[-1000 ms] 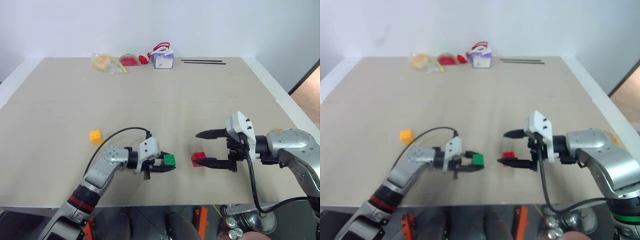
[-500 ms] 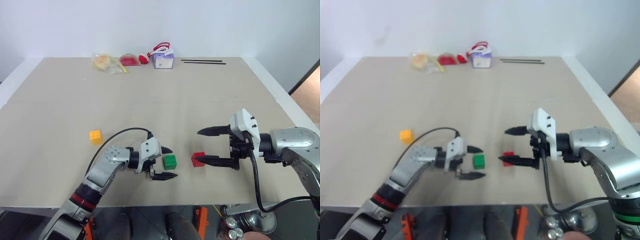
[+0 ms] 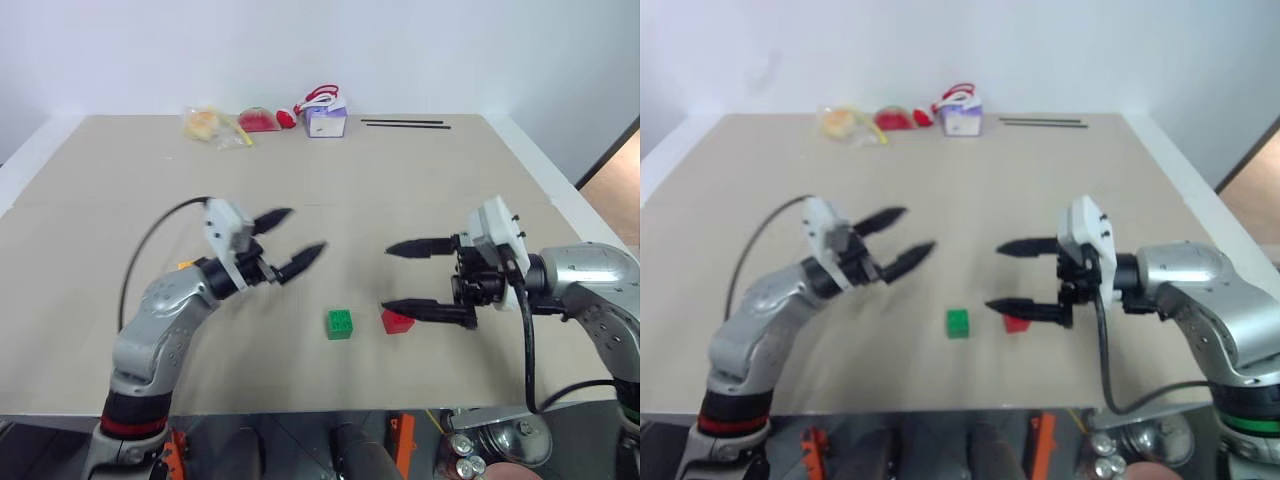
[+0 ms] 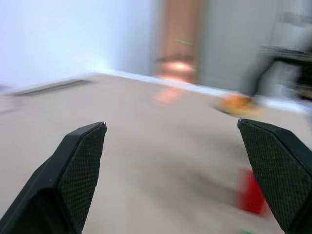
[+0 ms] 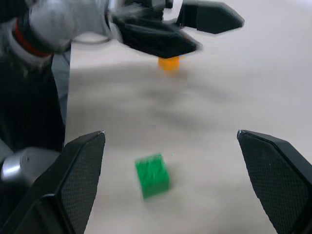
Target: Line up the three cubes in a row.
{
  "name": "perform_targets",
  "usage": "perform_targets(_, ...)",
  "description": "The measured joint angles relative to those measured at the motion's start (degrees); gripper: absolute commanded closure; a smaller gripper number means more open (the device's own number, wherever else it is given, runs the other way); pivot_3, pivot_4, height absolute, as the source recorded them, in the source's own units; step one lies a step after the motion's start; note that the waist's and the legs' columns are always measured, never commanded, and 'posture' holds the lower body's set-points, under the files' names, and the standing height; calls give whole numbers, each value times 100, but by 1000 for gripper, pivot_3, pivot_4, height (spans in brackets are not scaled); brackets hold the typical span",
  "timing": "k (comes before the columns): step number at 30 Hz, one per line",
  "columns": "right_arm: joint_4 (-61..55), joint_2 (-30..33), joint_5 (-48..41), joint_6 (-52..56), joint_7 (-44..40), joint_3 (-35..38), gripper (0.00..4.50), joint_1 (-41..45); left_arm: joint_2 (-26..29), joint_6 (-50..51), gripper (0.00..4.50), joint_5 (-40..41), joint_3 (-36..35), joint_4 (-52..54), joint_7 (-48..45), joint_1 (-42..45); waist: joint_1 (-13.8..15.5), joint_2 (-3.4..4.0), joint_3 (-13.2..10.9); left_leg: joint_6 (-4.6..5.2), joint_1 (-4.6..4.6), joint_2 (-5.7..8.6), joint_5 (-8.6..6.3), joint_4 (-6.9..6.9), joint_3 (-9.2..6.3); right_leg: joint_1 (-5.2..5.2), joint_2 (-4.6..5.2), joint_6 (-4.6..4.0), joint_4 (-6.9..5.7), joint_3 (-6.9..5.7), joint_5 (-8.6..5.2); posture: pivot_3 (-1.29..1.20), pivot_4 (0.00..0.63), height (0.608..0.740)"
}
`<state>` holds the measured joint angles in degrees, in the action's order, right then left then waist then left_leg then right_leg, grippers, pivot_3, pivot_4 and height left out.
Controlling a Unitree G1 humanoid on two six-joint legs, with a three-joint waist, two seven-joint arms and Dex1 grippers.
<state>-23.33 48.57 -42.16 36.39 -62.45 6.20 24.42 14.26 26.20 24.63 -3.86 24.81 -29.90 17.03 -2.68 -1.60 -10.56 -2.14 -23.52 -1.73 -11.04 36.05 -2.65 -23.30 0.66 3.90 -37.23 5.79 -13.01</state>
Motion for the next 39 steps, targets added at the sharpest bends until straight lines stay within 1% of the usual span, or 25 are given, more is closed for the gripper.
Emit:
perform_targets(1, 48, -119, 89, -147, 27, -45, 0, 37, -137, 66, 32, -127, -108, 128, 429, -195, 4, 0, 0, 0, 2, 2, 0, 1, 1, 3, 1, 2, 1, 2, 1, 0, 150, 740)
perform_targets(2, 64, -128, 109, -178, 30, -64, 0, 37, -168, 82, 32, -167, -124, 134, 527, -239, 4, 0, 0, 0, 1, 3, 0, 1, 2, 3, 1, 2, 0, 3, 1, 0, 150, 740)
perform_targets(3, 184, -241, 326, -370, 31, -220, 0, 92, -294, 177, 32, -450, -199, 144, 1120, -428, 13, -6, 0, 0, -1, 3, 0, 9, 0, 4, 1, 2, 1, 0, 1, 0, 150, 740)
perform_targets(7, 461, -494, 645, -659, 11, -566, 0, 219, -547, 232, 32, -1005, -325, 124, 2090, -625, 9, -7, 0, -1, -5, 4, 0, 17, 3, 2, 1, -15, 4, 4, 0, 0, 150, 740)
perform_targets(15, 626, -612, 811, -792, -122, -775, 0, 529, -934, 314, 32, -1537, -502, 75, 3159, -899, 8, -7, 0, -1, -7, 4, 0, 17, 3, 2, 1, -17, 4, 4, 0, 0, 150, 740)
perform_targets(18, 652, -612, 815, -790, -149, -813, 0, 531, -1074, 435, 32, -1563, -542, 76, 3329, -1097, 8, -7, 0, -1, -9, 4, 0, 16, 2, -1, 1, -11, 4, 3, 4, 0, 150, 740)
perform_targets(20, 677, -612, 821, -785, -174, -824, 0, 531, -1136, 583, 32, -1561, -542, 74, 3386, -1205, 7, -7, 0, -1, -10, 4, 0, 16, 2, -2, 0, -22, 4, 3, -2, 0, 150, 740)
perform_targets(25, 677, -612, 821, -773, -238, -831, 0, 545, -1143, 793, 32, -1556, -553, -38, 3415, -1199, 5, -7, 0, -1, -8, 4, 0, 18, 2, -2, 0, -24, 4, 3, 0, 0, 150, 740)
perform_targets(35, 677, -612, 820, -732, -240, -832, 0, 545, -1125, 791, 32, -1584, -564, -589, 3449, -1011, 6, -7, 0, -1, -11, 4, 0, 18, 2, -3, 0, -24, 5, 2, 0, 0, 150, 740)
perform_targets(36, 677, -612, 819, -730, -239, -832, 0, 544, -1125, 787, 559, -1596, -563, -628, 3450, -989, 6, -7, 0, -1, -11, 4, 0, 18, 2, -3, 0, -24, 5, 2, 0, 0, 150, 740)
perform_targets(39, 675, -613, 796, -724, -236, -830, 0, 543, -1124, 739, 1549, -1633, -562, -675, 3454, -942, 6, -7, 0, -1, -11, 4, 0, 18, 2, -3, 1, -24, 5, 3, 0, 0, 150, 740)
